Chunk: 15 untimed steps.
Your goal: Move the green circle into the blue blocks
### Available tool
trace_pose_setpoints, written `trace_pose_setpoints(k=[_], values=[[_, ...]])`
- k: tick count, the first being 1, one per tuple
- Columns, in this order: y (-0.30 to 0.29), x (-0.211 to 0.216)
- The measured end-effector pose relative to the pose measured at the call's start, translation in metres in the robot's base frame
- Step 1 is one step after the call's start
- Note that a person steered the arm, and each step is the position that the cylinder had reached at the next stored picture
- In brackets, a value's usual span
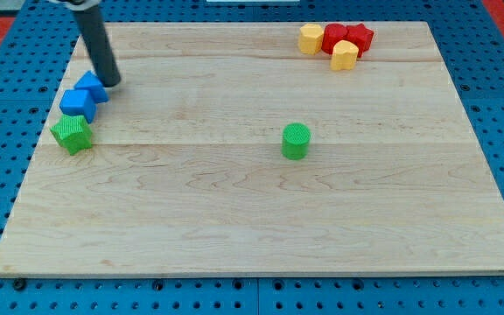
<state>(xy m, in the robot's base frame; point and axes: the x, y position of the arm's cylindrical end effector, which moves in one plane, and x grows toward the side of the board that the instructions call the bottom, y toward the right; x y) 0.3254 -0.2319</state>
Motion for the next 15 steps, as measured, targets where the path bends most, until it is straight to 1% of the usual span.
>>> trace_pose_setpoints(k=[1,2,3,4,5,6,8,10,11,12,13,14,15], values=[[0.027,-0.001],[0.153,0.000],[0.283,0.027],[0.380,0.077],[0.366,0.102],[0.302,0.102],[0.247,0.118],[0.270,0.175],[0.222,0.170],[0.174,0.121],[0.124,0.096],[0.145,0.089],[0.146,0.066]])
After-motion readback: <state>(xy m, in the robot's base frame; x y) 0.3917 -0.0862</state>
